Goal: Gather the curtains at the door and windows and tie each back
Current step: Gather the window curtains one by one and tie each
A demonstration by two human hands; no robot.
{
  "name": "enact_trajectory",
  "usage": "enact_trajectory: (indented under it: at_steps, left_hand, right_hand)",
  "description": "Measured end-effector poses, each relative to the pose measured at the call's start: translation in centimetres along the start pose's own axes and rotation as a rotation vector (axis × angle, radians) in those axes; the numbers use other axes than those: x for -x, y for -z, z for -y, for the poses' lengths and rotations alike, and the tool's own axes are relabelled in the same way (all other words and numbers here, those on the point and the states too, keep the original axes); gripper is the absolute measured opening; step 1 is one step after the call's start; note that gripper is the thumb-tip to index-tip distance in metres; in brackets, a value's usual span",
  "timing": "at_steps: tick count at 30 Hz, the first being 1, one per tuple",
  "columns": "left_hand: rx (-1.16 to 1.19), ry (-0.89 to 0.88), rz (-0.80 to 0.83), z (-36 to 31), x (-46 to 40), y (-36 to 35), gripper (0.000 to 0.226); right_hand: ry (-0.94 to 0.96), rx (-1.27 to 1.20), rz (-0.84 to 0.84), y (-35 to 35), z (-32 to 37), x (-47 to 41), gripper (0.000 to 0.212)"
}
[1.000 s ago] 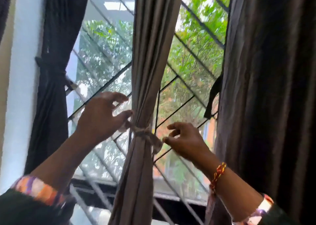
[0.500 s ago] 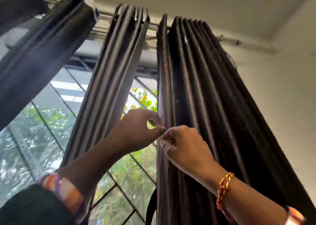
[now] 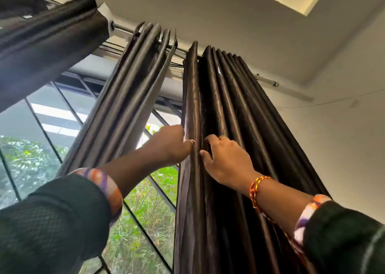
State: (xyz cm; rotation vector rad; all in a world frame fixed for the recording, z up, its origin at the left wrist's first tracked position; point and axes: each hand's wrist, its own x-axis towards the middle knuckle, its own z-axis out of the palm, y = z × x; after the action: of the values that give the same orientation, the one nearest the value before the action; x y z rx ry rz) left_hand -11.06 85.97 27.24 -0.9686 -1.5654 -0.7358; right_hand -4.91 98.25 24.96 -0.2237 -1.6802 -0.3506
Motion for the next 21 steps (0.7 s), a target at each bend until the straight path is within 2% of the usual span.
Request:
enact_trajectory:
  at_steps: [4,7,10,12,13,16,19,21]
  left_hand:
    - [0.317,0.101,0.090,0.6,-0.8,-0.9,0.028]
    - [0.543,0.190,0.177,1.0,-0.4,-1.0,0.021]
    - [0.488,0.151,0.157,1.2,0.3,-1.1,0.021]
    - [0.382,0.104,0.106,1.6,0.4,-1.3,0.043]
    - [0.309,0.068,0.074,1.9,0.2,-1.6,0.052]
    - [0.108,-0.062,0.015,2.3,0.0,-2.4,0.068]
    - [0.064,-0.123,0.023,2.1,0.0,-2.7,0.077]
    - [0.065,-0.133,0.023,1.7,-0.2,-2.9,0.071]
  right_hand:
    - [-0.200,-0.386,0.108,-1.7,1.5,-2.9,0.059]
    - [-0.212,-0.407,0.126,-2.9,2.3,-4.0,0.057]
    - [-0.136,-0.111,-0.049,-2.6,1.3,-3.9,0.051]
    - [-0.171,0.070,-0.177,-1.8,-0.1,-4.0,0.049]
    - [-0.228,0.098,-0.186,-1.4,-1.0,-4.1,0.049]
    - [-0.415,0.001,-0.072,-0.9,-3.6,-4.3,0.054]
    - [-0.451,-0.135,0.035,-0.7,-4.6,-3.9,0.057]
    - [-0.457,-0.232,0.075,-1.0,-4.3,-3.8,0.052]
